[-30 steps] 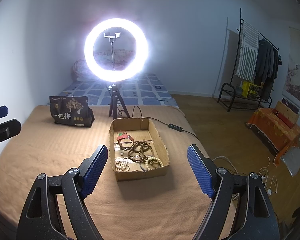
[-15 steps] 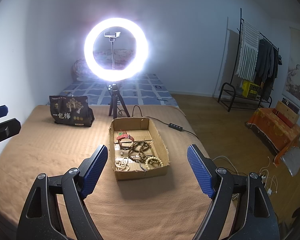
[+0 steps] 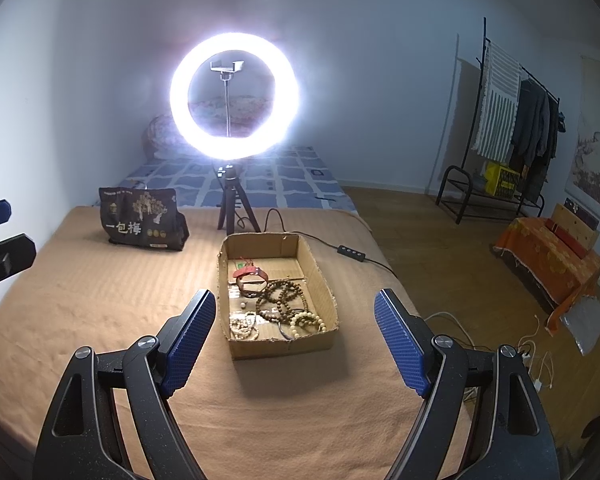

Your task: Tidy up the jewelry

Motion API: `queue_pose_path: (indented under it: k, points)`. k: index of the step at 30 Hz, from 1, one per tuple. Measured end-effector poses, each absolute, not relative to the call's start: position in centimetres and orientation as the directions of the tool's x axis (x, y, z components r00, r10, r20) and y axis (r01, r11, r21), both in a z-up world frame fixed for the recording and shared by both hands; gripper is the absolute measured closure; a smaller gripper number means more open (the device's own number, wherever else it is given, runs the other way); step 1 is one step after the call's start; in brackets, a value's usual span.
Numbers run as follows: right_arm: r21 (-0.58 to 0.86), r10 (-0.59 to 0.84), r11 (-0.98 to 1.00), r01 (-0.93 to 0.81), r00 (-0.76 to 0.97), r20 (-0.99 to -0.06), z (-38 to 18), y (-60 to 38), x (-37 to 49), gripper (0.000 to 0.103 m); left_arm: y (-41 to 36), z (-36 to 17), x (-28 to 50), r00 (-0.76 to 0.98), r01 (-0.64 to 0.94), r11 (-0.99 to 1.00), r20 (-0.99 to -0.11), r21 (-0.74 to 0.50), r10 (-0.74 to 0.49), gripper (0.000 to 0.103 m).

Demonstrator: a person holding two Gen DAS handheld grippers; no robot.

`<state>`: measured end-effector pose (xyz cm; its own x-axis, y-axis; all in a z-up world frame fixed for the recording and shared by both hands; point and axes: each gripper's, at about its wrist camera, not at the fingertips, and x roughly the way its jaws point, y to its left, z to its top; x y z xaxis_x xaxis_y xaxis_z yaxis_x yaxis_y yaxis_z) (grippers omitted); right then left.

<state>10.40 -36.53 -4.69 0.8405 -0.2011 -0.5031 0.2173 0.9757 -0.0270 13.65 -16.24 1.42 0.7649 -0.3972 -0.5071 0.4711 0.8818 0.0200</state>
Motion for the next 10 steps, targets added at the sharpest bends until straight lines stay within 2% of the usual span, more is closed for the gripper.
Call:
queue_pose_path:
  k: [6,10]
  points:
    - [-0.028,-0.201,0.976,0.217,0.84,-0.503,-4.69,-36.54,10.39,0.021,-16.02,1.46,13.79,0.764,0.463,0.886,-0.507,0.0,-0.399,0.01]
    - [-0.03,-0.201,0.976,0.216,0.839,-0.505,-4.67,-36.54,10.44,0.021,-15.76,1.57,13.76,0.793,0.445,0.895,-0.476,0.029,-0.379,0.01]
